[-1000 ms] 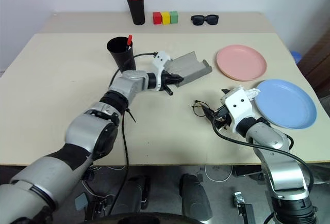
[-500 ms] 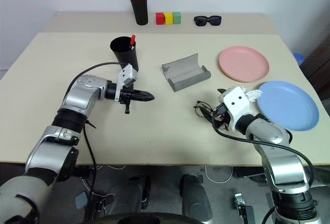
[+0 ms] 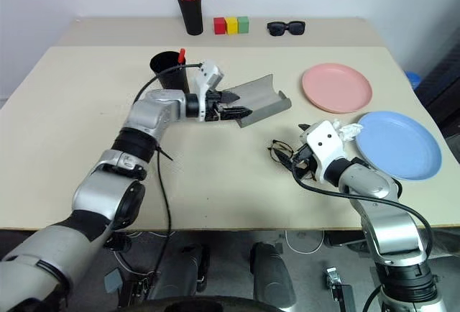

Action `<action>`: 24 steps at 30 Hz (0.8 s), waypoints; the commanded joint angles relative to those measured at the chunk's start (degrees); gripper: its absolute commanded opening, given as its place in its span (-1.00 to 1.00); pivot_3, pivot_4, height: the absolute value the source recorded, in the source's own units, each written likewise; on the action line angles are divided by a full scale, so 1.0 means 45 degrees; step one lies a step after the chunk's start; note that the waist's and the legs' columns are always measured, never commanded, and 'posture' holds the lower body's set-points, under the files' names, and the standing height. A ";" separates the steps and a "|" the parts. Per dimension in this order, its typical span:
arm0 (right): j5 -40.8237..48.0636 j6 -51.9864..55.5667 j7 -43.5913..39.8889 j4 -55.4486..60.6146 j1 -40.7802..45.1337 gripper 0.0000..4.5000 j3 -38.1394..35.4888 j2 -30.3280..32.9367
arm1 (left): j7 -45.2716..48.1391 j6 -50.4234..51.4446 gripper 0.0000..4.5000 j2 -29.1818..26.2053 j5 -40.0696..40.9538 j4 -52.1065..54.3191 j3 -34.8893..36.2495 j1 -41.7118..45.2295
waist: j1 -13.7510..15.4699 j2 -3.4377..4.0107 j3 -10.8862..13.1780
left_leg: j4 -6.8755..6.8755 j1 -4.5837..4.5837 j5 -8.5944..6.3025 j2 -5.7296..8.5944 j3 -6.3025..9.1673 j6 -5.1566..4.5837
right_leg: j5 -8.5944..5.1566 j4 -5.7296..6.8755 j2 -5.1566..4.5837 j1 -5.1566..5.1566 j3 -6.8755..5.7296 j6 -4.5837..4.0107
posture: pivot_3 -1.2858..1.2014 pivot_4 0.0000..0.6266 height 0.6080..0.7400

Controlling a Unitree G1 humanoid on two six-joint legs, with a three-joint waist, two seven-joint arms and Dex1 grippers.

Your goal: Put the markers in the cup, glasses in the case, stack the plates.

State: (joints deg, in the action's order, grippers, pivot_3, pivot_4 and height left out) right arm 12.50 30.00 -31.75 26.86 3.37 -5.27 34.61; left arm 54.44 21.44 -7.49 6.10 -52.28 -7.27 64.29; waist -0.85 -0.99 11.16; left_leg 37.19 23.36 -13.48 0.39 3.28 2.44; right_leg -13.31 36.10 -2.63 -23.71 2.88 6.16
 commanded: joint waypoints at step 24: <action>0.0109 -0.0148 0.0601 0.1067 -0.0970 1.00 -0.0584 -0.0010 | 0.1677 -0.4178 -0.98 -0.0042 -0.1589 -0.2271 -0.0276 0.0644 | -0.0026 -0.0003 0.0001 | -0.0006 0.0004 0.0000 0.0000 -0.0001 0.0000 | 0.0000 0.0000 -0.0001 -0.0007 0.0002 -0.0001 | 0.03 -0.52 1.00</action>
State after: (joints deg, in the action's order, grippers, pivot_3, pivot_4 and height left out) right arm 12.59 30.00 -29.06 29.15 -1.42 -6.10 34.19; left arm 58.74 5.10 -6.19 -1.24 -66.04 -8.37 67.44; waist -0.97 -1.01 11.16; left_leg 37.15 23.37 -13.48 0.38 3.28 2.44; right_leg -13.31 36.10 -2.63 -23.74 2.90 6.16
